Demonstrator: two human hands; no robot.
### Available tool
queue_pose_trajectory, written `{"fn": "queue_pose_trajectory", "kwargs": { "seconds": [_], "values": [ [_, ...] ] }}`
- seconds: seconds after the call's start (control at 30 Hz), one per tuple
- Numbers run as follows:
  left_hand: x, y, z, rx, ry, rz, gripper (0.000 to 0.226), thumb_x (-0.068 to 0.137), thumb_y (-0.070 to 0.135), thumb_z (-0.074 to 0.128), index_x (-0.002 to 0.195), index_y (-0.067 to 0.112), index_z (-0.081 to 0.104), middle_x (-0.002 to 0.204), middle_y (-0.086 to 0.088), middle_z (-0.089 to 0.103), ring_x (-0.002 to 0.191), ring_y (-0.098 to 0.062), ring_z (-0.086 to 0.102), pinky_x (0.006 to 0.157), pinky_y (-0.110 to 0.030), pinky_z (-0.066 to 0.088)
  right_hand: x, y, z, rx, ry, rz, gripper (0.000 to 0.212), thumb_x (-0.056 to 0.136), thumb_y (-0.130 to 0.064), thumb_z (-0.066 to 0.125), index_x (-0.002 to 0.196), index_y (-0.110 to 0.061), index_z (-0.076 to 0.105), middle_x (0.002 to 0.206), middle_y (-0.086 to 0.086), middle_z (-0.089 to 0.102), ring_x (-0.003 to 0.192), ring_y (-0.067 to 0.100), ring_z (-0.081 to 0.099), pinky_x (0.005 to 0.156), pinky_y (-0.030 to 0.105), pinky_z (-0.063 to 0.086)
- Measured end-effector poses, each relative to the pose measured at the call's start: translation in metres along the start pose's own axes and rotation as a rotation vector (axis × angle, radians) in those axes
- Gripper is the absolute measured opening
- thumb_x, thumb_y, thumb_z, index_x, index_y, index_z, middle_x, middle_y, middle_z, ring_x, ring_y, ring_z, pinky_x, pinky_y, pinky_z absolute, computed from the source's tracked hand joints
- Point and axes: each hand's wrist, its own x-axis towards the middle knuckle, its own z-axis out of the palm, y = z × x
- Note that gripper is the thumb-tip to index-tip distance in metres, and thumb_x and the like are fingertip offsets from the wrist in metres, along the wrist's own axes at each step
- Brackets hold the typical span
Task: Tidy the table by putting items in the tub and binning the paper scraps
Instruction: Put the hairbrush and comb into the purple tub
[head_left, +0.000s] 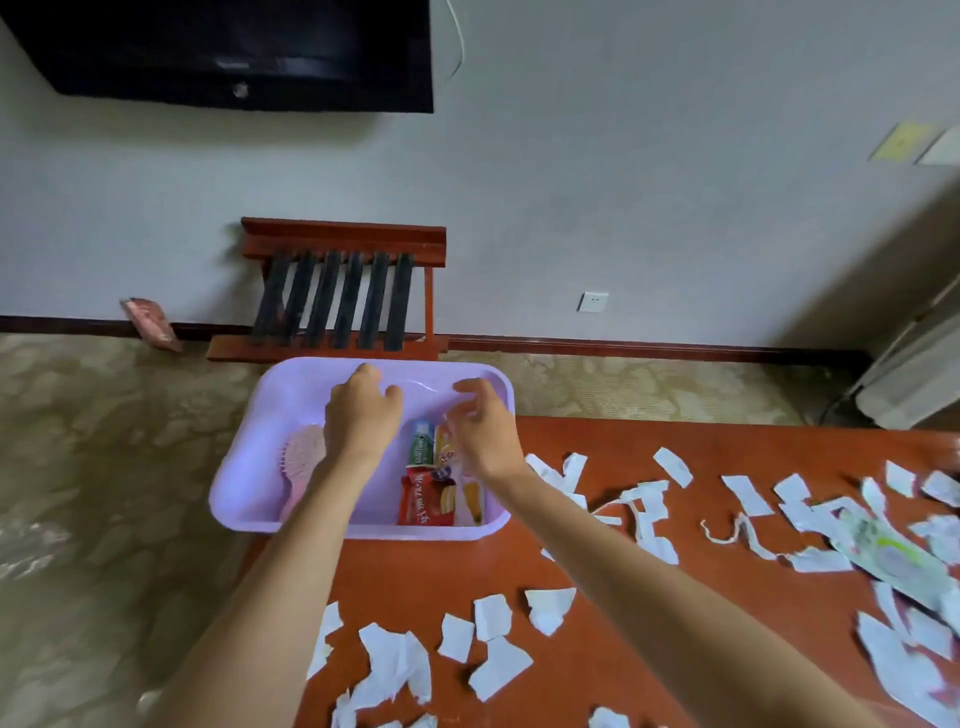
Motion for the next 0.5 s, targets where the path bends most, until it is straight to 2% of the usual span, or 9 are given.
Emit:
{"fn": "queue_pose_trajectory", "kwargs": {
  "seconds": [0.1,0.17,0.23,0.3,0.37,0.43,0.5],
  "values": [
    [-0.042,0.044,0.024,-0.159,-0.031,0.061,0.035,0.088,0.015,0.045,0.121,0.011,0.054,0.109,-0.018,0.067,0.091,-0.04,0.064,0.081,-0.041,0.055,-0.026,0.021,-0.062,0.108,0.157,0.036,0.032,0.087,0.0,0.044,0.117,-0.007,0.052,0.085,0.005,0.061,0.089,0.032,0.066,0.079,0.039,0.053],
    [-0.075,0.067,0.047,-0.226,-0.058,0.104,0.031,0.091,0.011,0.041,0.119,0.01,0.054,0.098,-0.015,0.069,0.075,-0.033,0.064,0.059,-0.029,0.052,-0.046,0.046,-0.103,0.108,0.225,0.067,0.031,0.088,-0.002,0.047,0.119,-0.008,0.052,0.085,0.002,0.061,0.089,0.028,0.066,0.077,0.035,0.053],
    [-0.111,0.088,0.075,-0.272,-0.1,0.134,0.029,0.091,0.008,0.04,0.117,0.01,0.055,0.091,-0.012,0.069,0.066,-0.027,0.061,0.048,-0.022,0.043,-0.068,0.079,-0.145,0.102,0.295,0.125,0.03,0.09,-0.004,0.049,0.12,-0.008,0.051,0.091,0.003,0.063,0.085,0.025,0.066,0.067,0.028,0.052],
    [-0.145,0.102,0.111,-0.275,-0.186,0.136,0.03,0.09,0.007,0.042,0.116,0.012,0.055,0.089,-0.011,0.069,0.062,-0.025,0.059,0.05,-0.024,0.044,-0.09,0.116,-0.185,0.106,0.349,0.208,0.029,0.092,-0.006,0.05,0.121,-0.009,0.051,0.105,0.008,0.064,0.081,0.018,0.065,0.063,0.023,0.053],
    [-0.179,0.116,0.152,-0.266,-0.288,0.1,0.03,0.089,0.007,0.042,0.116,0.011,0.055,0.089,-0.011,0.069,0.059,-0.025,0.059,0.056,-0.03,0.05,-0.108,0.15,-0.226,0.141,0.408,0.281,0.029,0.092,-0.006,0.05,0.12,-0.008,0.052,0.111,0.012,0.064,0.08,0.014,0.062,0.064,0.02,0.051],
    [-0.211,0.129,0.193,-0.26,-0.362,0.069,0.029,0.089,0.008,0.044,0.115,0.01,0.055,0.086,-0.01,0.068,0.059,-0.025,0.059,0.064,-0.034,0.055,-0.123,0.182,-0.261,0.145,0.453,0.345,0.03,0.091,-0.004,0.051,0.12,-0.007,0.054,0.113,0.015,0.065,0.084,0.017,0.062,0.065,0.02,0.05],
    [-0.243,0.143,0.235,-0.256,-0.426,0.055,0.027,0.092,0.01,0.045,0.116,0.009,0.055,0.087,-0.01,0.068,0.06,-0.023,0.061,0.064,-0.032,0.056,-0.134,0.211,-0.295,0.115,0.452,0.377,0.033,0.088,-0.002,0.05,0.12,-0.006,0.056,0.113,0.016,0.066,0.087,0.021,0.062,0.06,0.019,0.046]
  ]
}}
